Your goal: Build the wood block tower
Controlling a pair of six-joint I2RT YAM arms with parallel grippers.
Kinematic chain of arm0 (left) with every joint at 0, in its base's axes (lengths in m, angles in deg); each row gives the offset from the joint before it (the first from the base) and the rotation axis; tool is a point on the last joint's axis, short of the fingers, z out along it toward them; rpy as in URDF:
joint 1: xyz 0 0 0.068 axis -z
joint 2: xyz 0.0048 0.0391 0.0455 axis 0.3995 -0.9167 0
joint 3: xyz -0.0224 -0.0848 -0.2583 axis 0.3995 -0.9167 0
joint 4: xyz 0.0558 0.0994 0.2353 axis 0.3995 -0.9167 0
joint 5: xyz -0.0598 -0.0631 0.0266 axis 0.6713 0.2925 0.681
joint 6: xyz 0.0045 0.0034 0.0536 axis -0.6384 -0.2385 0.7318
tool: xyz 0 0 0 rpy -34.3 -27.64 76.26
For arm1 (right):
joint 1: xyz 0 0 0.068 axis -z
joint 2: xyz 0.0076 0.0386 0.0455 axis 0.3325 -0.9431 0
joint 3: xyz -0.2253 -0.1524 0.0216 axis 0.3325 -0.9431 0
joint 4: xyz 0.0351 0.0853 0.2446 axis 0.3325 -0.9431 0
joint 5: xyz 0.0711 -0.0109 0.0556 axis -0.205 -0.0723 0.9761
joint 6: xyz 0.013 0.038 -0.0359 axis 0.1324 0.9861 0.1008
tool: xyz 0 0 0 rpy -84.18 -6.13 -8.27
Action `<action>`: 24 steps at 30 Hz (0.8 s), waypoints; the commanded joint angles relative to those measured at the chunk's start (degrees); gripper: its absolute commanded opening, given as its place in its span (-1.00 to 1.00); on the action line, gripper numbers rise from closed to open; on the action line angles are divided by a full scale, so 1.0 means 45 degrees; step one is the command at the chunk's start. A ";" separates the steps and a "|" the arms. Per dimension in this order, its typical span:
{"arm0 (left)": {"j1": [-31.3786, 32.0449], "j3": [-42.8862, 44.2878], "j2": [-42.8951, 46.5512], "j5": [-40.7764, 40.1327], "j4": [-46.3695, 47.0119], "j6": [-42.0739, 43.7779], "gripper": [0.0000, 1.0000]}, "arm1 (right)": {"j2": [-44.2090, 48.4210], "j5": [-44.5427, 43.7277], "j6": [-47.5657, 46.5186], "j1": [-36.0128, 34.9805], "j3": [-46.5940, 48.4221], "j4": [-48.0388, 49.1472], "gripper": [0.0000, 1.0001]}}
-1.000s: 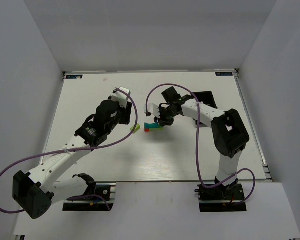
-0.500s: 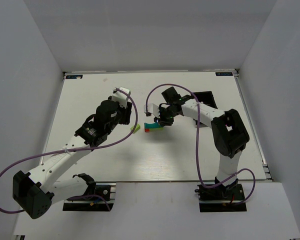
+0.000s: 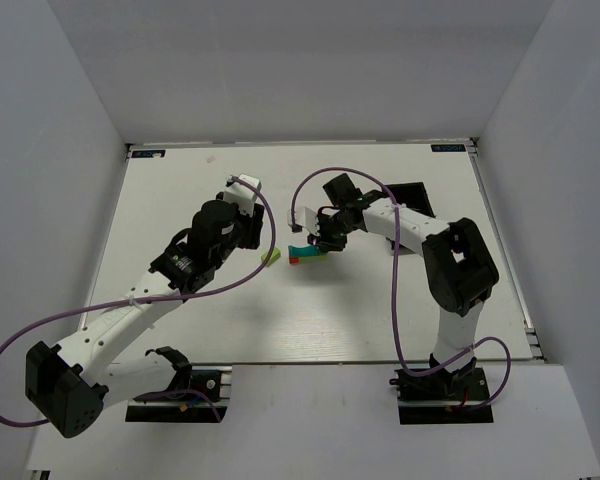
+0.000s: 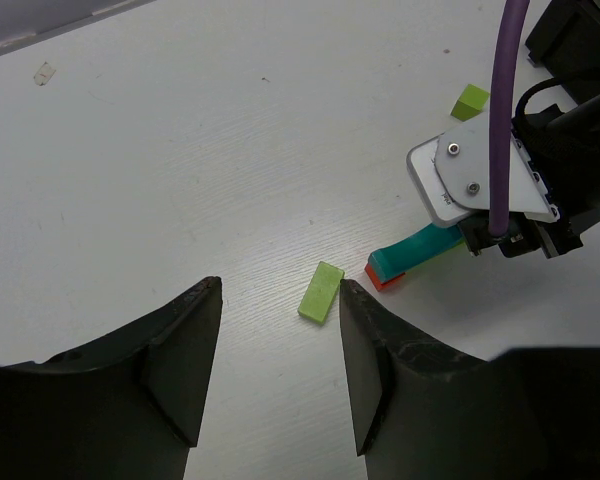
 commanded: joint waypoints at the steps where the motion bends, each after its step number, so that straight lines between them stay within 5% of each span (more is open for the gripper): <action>1: -0.0081 0.0044 0.0116 -0.0094 -0.0055 -0.0025 0.22 | -0.0086 0.0363 -0.0123 -0.0073 0.0348 0.0261 -0.80; 24: -0.0081 0.0044 0.0116 -0.0094 -0.0055 -0.0025 0.22 | -0.0125 0.0519 -0.0317 -0.0073 0.0348 0.0026 -0.80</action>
